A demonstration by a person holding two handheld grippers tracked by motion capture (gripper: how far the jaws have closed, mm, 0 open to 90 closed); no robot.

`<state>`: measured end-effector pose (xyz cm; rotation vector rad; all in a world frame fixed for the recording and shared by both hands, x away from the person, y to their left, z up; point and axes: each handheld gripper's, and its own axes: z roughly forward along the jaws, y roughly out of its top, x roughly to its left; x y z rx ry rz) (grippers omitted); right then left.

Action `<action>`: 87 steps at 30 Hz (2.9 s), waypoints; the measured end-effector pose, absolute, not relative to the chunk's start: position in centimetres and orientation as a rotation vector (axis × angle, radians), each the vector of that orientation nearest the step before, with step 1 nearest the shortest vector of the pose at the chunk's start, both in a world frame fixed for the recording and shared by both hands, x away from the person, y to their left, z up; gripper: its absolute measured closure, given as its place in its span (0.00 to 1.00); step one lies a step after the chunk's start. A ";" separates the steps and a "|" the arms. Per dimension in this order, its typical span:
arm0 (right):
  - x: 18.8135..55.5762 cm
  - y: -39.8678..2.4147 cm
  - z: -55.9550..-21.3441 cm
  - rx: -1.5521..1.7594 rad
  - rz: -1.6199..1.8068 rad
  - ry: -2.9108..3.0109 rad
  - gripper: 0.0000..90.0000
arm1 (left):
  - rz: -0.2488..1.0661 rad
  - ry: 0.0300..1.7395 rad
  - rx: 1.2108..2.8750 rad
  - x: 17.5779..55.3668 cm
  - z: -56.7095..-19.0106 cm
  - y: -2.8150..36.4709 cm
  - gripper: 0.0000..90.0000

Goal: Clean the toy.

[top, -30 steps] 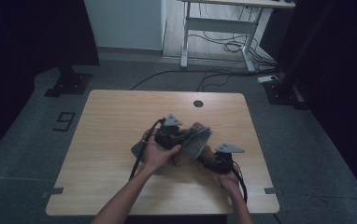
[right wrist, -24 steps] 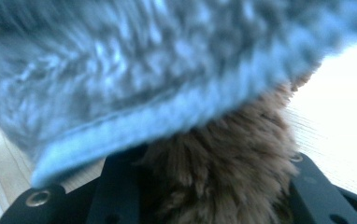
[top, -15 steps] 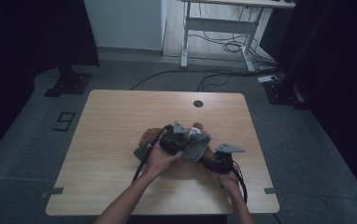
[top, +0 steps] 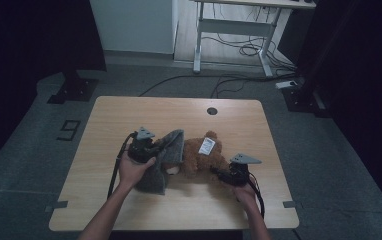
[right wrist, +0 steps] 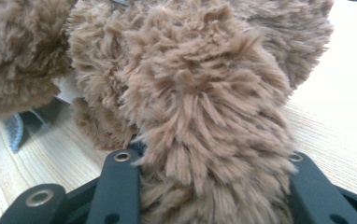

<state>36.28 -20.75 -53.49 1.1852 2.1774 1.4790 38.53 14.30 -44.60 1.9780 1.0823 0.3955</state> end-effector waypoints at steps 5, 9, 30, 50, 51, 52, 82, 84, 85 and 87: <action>36.2 -20.7 -53.5 1.178 1.479 2.183 0.67 | 0.381 1.171 1.982 38.7 -46.0 16.9 0.93; 36.1 -20.6 -53.4 1.173 1.485 2.203 0.67 | 0.325 1.238 2.019 38.9 -48.1 18.2 0.93; 40.2 -17.7 -53.8 1.106 1.344 2.188 0.71 | 0.217 1.245 1.861 41.9 -50.2 17.9 0.94; 37.4 -19.0 -55.0 1.069 1.345 2.322 0.71 | 0.341 0.931 1.894 42.6 -39.5 9.7 0.94; 37.4 -19.0 -55.0 1.067 1.344 2.320 0.71 | 0.328 0.939 1.924 43.0 -40.0 8.9 0.94; 37.3 -19.0 -55.0 1.066 1.344 2.324 0.71 | 0.315 0.946 1.942 43.2 -40.3 8.5 0.94; 34.9 -20.7 -52.9 1.007 1.550 2.277 0.25 | 0.268 0.961 1.921 36.5 -47.6 10.8 0.94; 34.9 -20.5 -52.9 1.029 1.543 2.269 0.22 | 0.276 0.947 1.931 35.8 -47.7 10.5 0.95; 35.0 -20.2 -53.0 1.039 1.538 2.275 0.21 | 0.282 0.944 1.935 35.5 -47.8 10.4 0.94; 35.2 -19.3 -53.4 1.046 1.524 2.302 0.21 | 0.295 0.939 1.935 35.0 -48.0 10.5 0.94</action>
